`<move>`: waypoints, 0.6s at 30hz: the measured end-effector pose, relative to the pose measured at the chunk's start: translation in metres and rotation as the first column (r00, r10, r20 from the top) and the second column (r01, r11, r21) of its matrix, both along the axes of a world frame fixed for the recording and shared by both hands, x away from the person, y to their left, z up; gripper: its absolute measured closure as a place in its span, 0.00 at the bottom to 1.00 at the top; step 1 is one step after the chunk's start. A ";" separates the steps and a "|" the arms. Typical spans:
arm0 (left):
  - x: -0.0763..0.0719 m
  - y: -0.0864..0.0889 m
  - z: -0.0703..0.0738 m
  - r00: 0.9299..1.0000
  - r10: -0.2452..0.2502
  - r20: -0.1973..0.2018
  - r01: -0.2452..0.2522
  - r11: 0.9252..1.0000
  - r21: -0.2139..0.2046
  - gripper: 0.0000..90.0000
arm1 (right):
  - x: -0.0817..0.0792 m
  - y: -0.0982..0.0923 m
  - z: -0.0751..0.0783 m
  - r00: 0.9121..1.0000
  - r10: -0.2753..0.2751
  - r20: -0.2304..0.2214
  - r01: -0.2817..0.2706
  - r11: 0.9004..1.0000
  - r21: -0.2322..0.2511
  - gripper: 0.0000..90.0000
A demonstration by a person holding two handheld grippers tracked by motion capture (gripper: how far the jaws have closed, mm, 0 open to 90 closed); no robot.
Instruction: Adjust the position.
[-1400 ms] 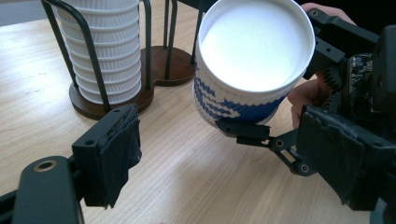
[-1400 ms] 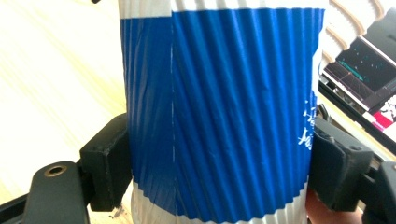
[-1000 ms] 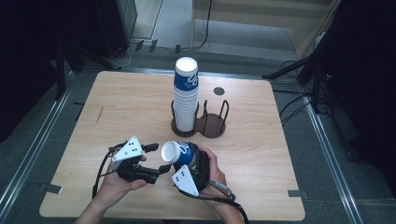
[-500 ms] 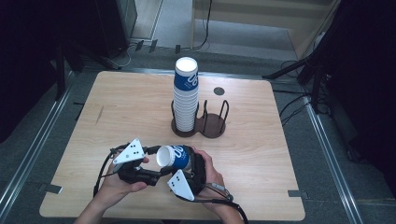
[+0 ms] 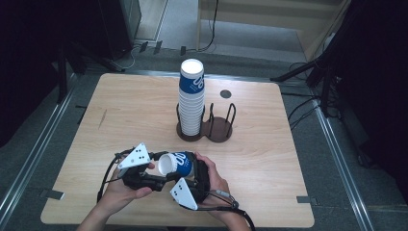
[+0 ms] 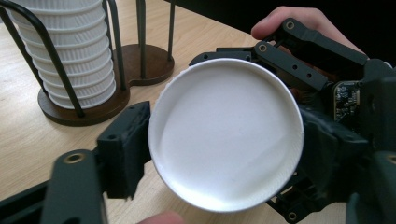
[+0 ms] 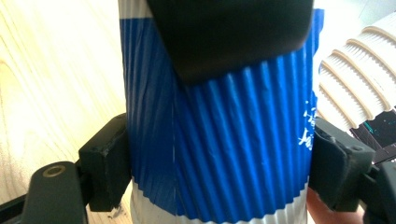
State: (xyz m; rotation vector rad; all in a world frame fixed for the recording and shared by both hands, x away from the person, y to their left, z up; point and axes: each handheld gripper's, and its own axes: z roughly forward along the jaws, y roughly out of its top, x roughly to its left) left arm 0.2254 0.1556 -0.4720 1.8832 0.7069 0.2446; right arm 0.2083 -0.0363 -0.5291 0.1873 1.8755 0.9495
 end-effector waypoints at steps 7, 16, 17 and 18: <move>0.000 -0.001 0.000 1.000 0.011 -0.006 -0.011 1.000 0.011 0.31 | 0.000 0.000 -0.001 1.000 -0.002 0.001 0.002 1.000 -0.008 0.20; 0.001 0.006 0.001 0.999 0.034 -0.003 -0.034 0.999 -0.030 0.32 | -0.001 -0.001 0.004 0.999 0.008 -0.032 -0.007 1.000 0.023 0.08; 0.002 0.008 0.002 0.999 0.037 -0.006 -0.038 0.998 -0.040 0.32 | -0.003 0.000 0.004 0.998 0.024 -0.050 -0.022 0.999 0.033 0.05; 0.002 0.008 0.002 0.999 0.037 -0.006 -0.038 0.998 -0.040 0.32 | -0.003 0.000 0.004 0.998 0.024 -0.050 -0.022 0.999 0.033 0.05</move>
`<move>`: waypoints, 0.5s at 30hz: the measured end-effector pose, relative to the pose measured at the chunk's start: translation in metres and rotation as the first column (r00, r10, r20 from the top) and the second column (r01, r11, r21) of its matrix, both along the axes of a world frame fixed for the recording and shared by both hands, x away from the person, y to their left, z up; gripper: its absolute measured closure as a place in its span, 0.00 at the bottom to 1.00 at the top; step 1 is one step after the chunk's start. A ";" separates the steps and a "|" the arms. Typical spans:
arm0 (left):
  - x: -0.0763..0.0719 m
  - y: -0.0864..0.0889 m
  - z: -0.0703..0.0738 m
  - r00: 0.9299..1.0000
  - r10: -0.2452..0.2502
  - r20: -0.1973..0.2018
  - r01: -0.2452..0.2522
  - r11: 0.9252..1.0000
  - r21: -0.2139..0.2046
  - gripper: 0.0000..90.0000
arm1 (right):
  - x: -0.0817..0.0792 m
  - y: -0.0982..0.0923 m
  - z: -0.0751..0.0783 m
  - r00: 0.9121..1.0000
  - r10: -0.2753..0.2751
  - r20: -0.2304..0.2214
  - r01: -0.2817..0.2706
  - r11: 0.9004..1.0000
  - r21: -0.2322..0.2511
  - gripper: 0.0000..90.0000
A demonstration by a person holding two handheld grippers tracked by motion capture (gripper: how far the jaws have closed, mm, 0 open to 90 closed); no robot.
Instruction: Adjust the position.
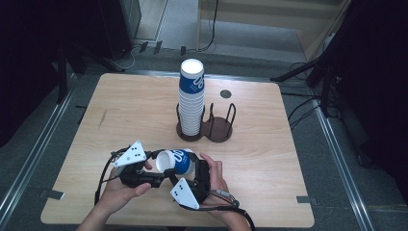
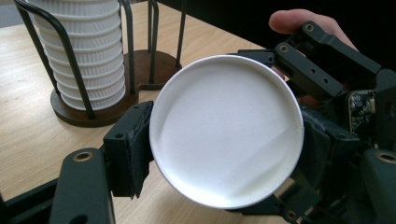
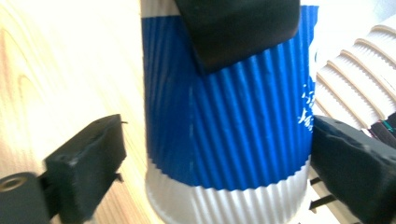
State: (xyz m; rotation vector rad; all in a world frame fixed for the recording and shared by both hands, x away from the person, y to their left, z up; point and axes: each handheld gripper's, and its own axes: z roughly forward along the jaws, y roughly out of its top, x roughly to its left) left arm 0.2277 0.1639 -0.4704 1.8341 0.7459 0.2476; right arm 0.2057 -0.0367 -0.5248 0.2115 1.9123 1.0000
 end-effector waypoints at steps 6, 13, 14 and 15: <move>0.000 0.003 -0.002 0.999 0.054 -0.003 -0.054 0.998 -0.013 0.32 | -0.002 0.000 0.006 1.000 0.007 -0.001 -0.007 0.999 0.037 0.03; 0.000 0.006 -0.002 0.994 0.107 0.033 -0.107 0.994 -0.013 0.32 | 0.001 -0.008 0.016 0.999 -0.016 -0.030 0.020 0.993 0.116 0.02; 0.000 0.006 -0.002 0.994 0.107 0.033 -0.107 0.994 -0.013 0.32 | 0.001 -0.008 0.016 0.999 -0.016 -0.030 0.020 0.993 0.116 0.02; 0.000 0.006 -0.002 0.992 0.117 0.049 -0.117 0.993 0.004 0.32 | 0.001 -0.010 0.018 0.999 -0.014 -0.040 0.019 0.991 0.130 0.00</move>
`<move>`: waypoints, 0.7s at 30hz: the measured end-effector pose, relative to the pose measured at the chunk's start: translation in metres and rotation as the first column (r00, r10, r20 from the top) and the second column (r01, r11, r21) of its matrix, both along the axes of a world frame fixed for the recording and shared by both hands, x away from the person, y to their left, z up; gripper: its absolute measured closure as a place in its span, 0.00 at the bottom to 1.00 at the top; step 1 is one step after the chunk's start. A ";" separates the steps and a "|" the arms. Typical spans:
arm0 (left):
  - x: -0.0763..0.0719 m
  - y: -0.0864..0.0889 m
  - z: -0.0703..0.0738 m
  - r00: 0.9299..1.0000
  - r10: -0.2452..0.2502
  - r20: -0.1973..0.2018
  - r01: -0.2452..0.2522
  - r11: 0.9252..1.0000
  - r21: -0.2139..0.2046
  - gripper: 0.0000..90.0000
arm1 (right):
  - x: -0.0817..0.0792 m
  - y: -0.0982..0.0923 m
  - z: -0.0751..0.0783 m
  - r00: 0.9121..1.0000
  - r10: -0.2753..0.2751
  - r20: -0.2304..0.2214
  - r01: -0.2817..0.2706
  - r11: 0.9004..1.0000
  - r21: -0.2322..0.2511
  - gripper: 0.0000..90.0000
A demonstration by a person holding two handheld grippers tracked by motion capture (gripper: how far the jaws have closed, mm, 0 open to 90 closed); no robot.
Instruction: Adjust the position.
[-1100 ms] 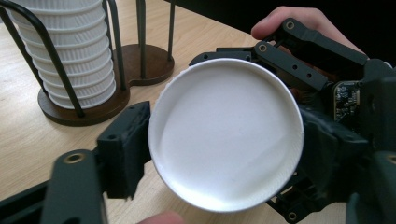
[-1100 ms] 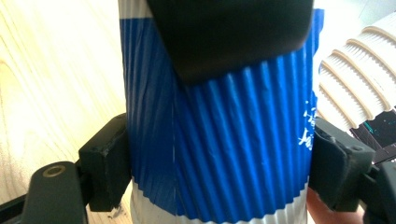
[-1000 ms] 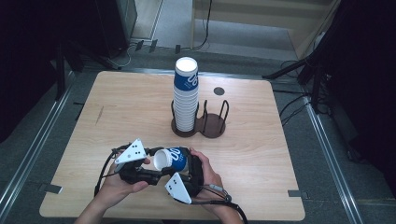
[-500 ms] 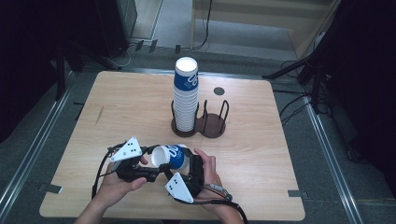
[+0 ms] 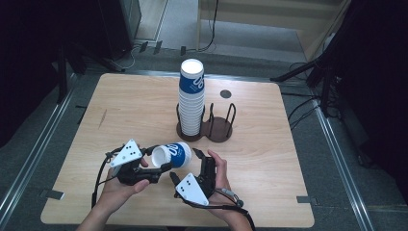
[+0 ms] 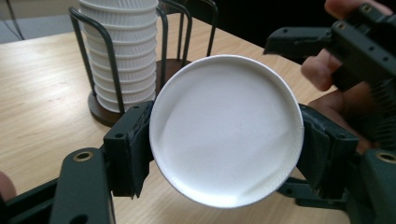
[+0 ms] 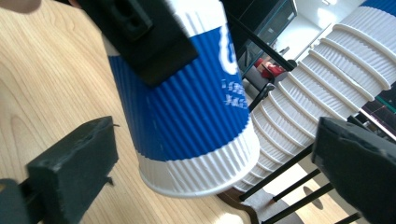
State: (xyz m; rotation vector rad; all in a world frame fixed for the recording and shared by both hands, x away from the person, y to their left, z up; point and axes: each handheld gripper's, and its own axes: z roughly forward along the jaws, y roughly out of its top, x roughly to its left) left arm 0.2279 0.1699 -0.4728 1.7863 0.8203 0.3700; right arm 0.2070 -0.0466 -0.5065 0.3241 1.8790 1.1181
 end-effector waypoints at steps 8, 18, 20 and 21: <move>0.000 0.003 0.000 0.998 0.047 0.031 -0.047 0.999 0.012 0.33 | 0.002 -0.004 0.006 0.998 -0.035 -0.049 0.040 0.994 0.097 0.00; -0.001 0.007 -0.001 0.991 0.095 0.097 -0.091 0.995 -0.048 0.33 | 0.009 -0.019 0.018 0.974 -0.078 -0.214 0.140 0.946 0.291 0.08; -0.002 0.007 -0.001 0.989 0.103 0.107 -0.098 0.994 -0.057 0.33 | 0.010 -0.020 0.020 0.965 -0.094 -0.244 0.169 0.935 0.310 0.08; -0.002 0.007 0.000 0.988 0.106 0.109 -0.100 0.993 -0.057 0.33 | 0.010 -0.020 0.020 0.961 -0.098 -0.259 0.181 0.930 0.319 0.08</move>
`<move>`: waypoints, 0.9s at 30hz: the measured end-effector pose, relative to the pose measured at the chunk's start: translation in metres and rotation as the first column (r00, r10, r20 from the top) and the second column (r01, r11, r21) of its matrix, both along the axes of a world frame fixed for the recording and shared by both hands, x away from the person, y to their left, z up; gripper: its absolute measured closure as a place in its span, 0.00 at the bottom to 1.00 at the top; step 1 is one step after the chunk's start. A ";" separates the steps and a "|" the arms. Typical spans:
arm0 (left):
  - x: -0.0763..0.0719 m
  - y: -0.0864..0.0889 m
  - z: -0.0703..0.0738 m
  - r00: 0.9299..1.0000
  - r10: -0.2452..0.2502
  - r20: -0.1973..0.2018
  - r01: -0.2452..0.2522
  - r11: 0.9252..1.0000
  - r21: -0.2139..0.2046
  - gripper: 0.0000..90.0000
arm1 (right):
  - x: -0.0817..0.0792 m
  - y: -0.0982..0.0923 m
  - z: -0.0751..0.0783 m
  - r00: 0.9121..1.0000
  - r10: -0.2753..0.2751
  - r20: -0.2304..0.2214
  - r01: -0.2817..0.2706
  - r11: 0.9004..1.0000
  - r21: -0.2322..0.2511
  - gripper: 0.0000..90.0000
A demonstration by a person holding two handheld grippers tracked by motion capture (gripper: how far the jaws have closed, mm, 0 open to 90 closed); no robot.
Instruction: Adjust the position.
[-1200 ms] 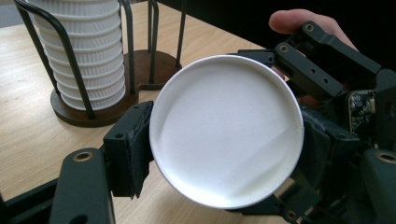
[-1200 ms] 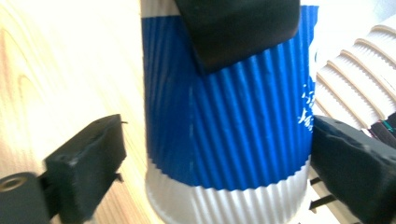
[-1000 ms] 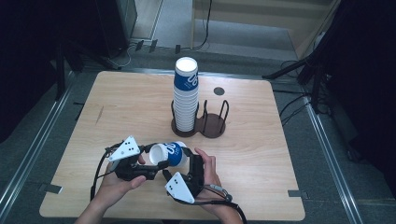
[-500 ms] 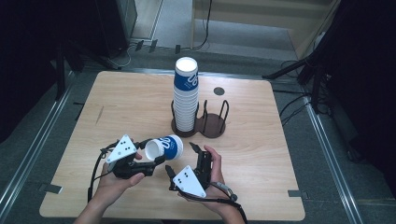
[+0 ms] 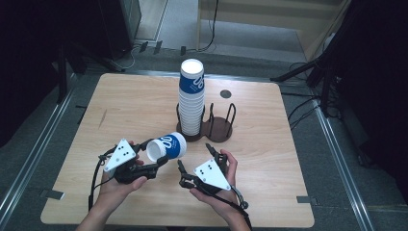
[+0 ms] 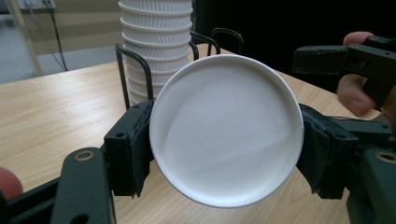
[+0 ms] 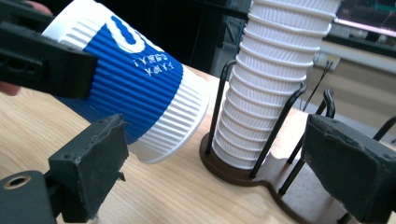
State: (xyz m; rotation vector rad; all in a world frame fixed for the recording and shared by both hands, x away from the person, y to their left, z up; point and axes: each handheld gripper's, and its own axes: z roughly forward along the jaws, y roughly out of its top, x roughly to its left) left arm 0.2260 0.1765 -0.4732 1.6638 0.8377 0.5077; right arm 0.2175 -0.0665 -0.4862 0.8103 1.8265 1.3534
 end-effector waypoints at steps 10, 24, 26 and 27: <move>-0.001 0.002 0.001 0.999 0.033 0.026 -0.031 0.998 -0.056 0.33 | 0.000 0.001 0.004 0.993 -0.032 -0.113 0.044 0.994 0.102 0.00; -0.001 -0.004 -0.002 0.998 0.015 0.057 -0.009 0.995 -0.102 0.33 | -0.004 -0.003 0.013 0.948 -0.077 -0.308 0.186 0.921 0.343 0.00; -0.001 -0.005 -0.002 0.998 0.016 0.064 -0.010 0.995 -0.101 0.33 | -0.005 -0.001 0.016 0.944 -0.072 -0.321 0.195 0.908 0.370 0.00; -0.001 -0.005 -0.003 0.998 0.016 0.066 -0.009 0.995 -0.104 0.33 | -0.006 0.000 0.017 0.943 -0.068 -0.326 0.199 0.900 0.387 0.00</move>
